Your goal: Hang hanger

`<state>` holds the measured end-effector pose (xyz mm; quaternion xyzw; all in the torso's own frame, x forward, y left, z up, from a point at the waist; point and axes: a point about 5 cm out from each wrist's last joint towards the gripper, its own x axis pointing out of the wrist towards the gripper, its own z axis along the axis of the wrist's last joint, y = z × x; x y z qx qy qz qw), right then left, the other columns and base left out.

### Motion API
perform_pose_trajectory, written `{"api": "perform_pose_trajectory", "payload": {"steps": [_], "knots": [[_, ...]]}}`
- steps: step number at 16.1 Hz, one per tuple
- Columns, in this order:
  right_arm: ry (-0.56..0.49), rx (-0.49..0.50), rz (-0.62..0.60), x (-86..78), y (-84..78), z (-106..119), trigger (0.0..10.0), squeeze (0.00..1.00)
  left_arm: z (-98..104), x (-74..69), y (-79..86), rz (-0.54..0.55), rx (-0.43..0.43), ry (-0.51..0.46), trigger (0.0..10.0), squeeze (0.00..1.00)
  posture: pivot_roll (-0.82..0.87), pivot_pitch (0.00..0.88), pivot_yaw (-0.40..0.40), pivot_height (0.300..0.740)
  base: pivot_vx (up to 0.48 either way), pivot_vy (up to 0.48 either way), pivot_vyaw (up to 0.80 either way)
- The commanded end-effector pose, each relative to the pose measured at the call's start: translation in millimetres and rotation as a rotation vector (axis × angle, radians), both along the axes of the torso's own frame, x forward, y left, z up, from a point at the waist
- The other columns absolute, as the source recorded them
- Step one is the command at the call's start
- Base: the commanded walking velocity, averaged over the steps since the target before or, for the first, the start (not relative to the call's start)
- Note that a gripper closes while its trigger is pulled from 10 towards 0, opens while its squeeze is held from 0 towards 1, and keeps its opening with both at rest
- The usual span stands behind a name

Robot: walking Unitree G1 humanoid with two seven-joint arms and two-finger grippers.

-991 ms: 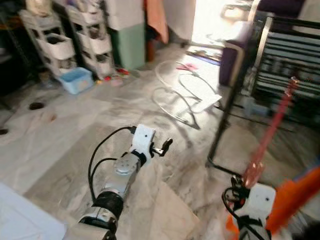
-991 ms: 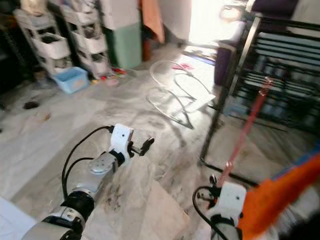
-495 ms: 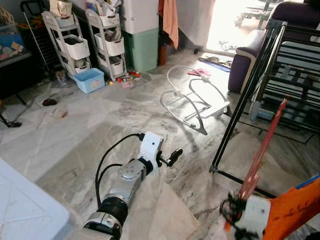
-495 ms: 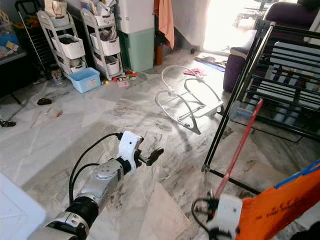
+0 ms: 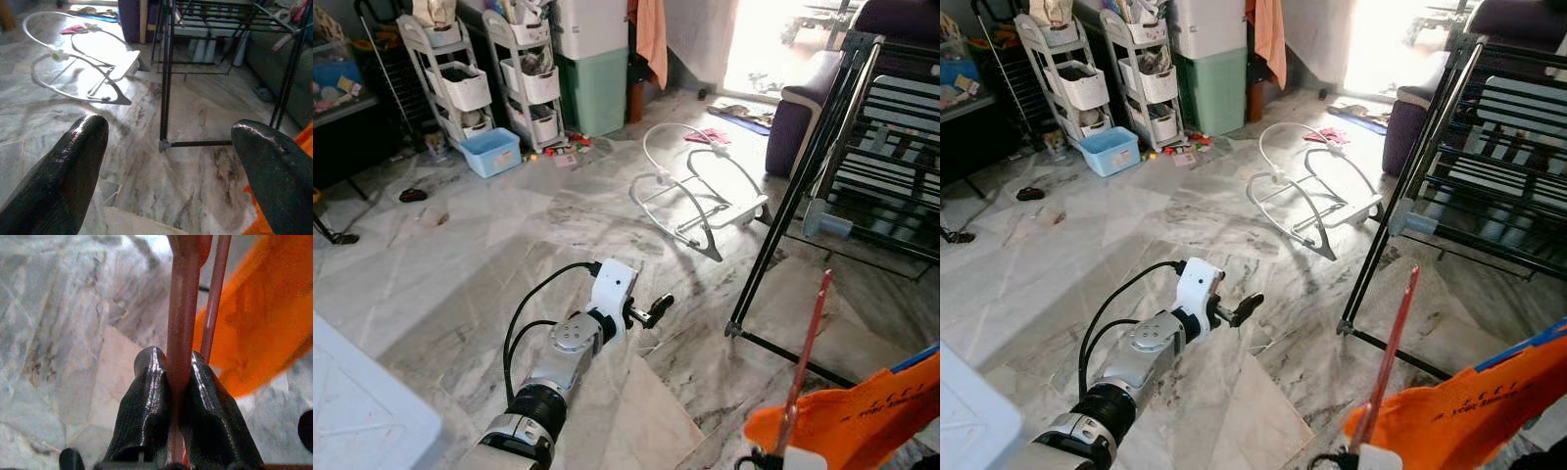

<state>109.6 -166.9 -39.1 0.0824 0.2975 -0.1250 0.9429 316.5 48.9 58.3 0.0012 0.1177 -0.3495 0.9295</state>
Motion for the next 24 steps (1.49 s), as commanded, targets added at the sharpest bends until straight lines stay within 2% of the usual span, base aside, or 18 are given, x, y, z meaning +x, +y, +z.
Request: {"api": "perform_pose_trajectory", "payload": {"steps": [1, 5, 6, 8, 12, 16, 17, 19, 22, 24], "knots": [[0.002, 0.047, -0.043, 6.1, -2.0, 1, 10.0, 0.0, 5, 1.8, -5.2, -0.044, -0.011, -0.004, 10.0, 0.0, -0.11, 0.0, 0.028, 0.74, 0.0, 0.0, 0.0], [-0.114, 0.123, -0.115, 39.1, -14.6, 27, 10.0, 0.0, 8, 2.7, -12.4, -0.073, -0.027, -0.011, 10.0, 0.0, -0.12, 0.0, 0.039, 0.74, 0.0, 0.0, 0.0], [-0.169, 0.148, -0.133, 53.6, -18.7, 39, 10.0, 0.0, 10, 2.6, -16.6, -0.083, -0.037, -0.011, 10.0, 0.0, -0.13, 0.0, 0.039, 0.74, 0.262, 0.0, 0.0], [-0.226, 0.148, -0.154, 70.3, -28.8, 53, 10.0, 0.0, 9, 0.9, -20.8, -0.095, -0.046, -0.004, 10.0, 0.0, -0.13, 0.0, 0.037, 0.74, 0.291, 0.0, 0.0], [-0.199, 0.178, -0.199, 72.1, -41.7, 57, 10.0, 0.0, 5, -4.3, -22.5, -0.115, -0.05, 0.014, 10.0, 0.0, -0.13, 0.0, 0.024, 0.74, 0.288, 0.0, 0.0], [-0.178, 0.168, -0.195, 74.3, -55.0, 65, 10.0, 0.0, 1, -5.8, -21.6, -0.116, -0.039, 0.025, 10.0, 0.0, -0.13, 0.0, 0.021, 0.74, 0.0, 0.0, 0.0], [-0.202, 0.167, -0.203, 79.6, -71.1, 79, 10.0, 0.0, 0, -6.7, -21.8, -0.124, -0.036, 0.029, 10.0, 0.0, -0.13, 0.0, 0.018, 0.74, 0.0, 0.0, 0.0], [-0.232, 0.141, -0.242, 82.0, -89.7, 90, 10.0, 0.0, -1, -7.6, -22.0, -0.129, -0.034, 0.031, 10.0, 0.0, -0.13, 0.0, 0.017, 0.74, 0.0, 0.0, 0.0], [-0.285, 0.102, -0.308, 83.7, -128.6, 115, 10.0, 0.0, -4, -10.0, -20.6, -0.136, -0.032, 0.04, 10.0, 0.0, -0.13, 0.0, 0.013, 0.74, 0.0, 0.0, 0.0], [-0.28, 0.098, -0.309, 88.3, -141.5, 121, 10.0, 0.0, -4, -10.3, -19.8, -0.139, -0.028, 0.042, 10.0, 0.0, -0.13, 0.002, 0.015, 0.74, 0.0, 0.0, 0.0]]}}
